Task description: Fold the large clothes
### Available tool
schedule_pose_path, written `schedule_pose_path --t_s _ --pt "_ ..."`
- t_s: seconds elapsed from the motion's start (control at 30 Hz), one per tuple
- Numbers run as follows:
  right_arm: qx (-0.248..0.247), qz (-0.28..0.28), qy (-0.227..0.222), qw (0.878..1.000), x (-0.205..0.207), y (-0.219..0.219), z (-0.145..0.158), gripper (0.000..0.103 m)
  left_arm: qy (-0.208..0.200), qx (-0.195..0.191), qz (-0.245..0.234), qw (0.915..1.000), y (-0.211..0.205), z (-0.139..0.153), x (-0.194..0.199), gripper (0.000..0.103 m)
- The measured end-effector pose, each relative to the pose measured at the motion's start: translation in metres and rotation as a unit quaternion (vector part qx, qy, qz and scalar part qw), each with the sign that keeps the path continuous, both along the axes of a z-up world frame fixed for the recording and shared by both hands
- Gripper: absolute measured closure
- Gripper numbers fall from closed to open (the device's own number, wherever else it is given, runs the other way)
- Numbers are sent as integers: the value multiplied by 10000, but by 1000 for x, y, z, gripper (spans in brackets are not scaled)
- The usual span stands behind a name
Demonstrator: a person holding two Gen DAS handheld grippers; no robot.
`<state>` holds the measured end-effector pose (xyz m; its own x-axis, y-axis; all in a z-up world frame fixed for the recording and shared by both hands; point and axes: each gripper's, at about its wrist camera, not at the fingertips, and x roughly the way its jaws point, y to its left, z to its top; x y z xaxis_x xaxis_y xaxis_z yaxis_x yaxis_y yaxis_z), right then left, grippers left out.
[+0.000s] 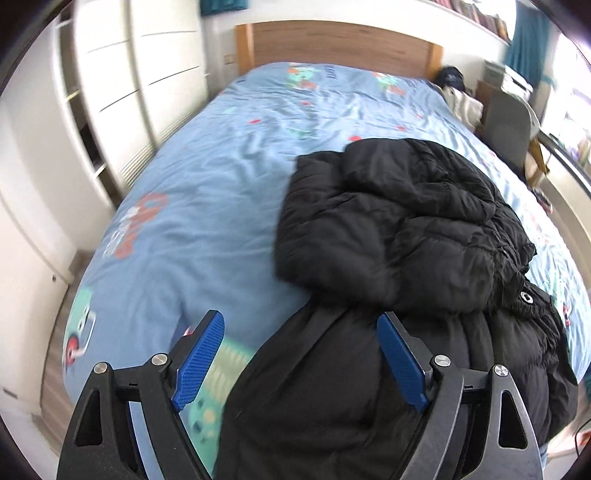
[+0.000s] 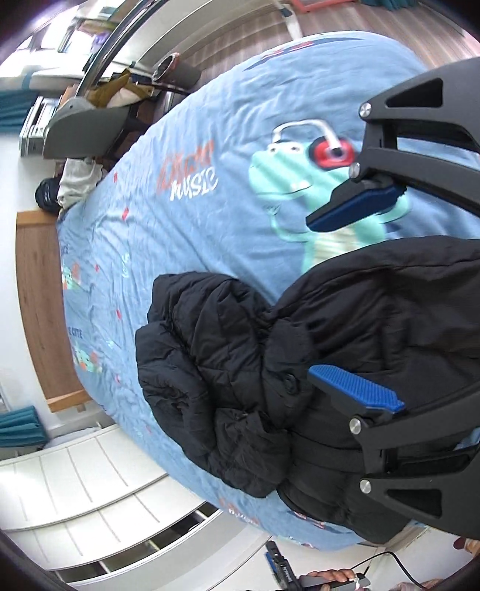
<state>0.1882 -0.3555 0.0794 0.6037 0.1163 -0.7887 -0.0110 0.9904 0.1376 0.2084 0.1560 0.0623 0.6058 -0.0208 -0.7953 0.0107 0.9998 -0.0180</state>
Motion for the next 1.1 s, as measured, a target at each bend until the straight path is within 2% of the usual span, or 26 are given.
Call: schedule_pose_path --t_s 0.33,0.67,0.83,1.1 --pt "335 -394 -203 9985 -79 -32 4 29 37 -113 441 9990 85 -6 -75 17" --pt "882 -711 -2 9936 -117 -52 -31 27 248 -734 1060 9913 150 -42 -122 17" --pt "979 -656 292 9926 -116 -45 -60 26 514 -1033 1158 9865 157 -72 -126 17" --pt "1162 -611 717 9888 -107 -32 -103 25 1080 -1600 1100 9750 140 -132 -119 17"
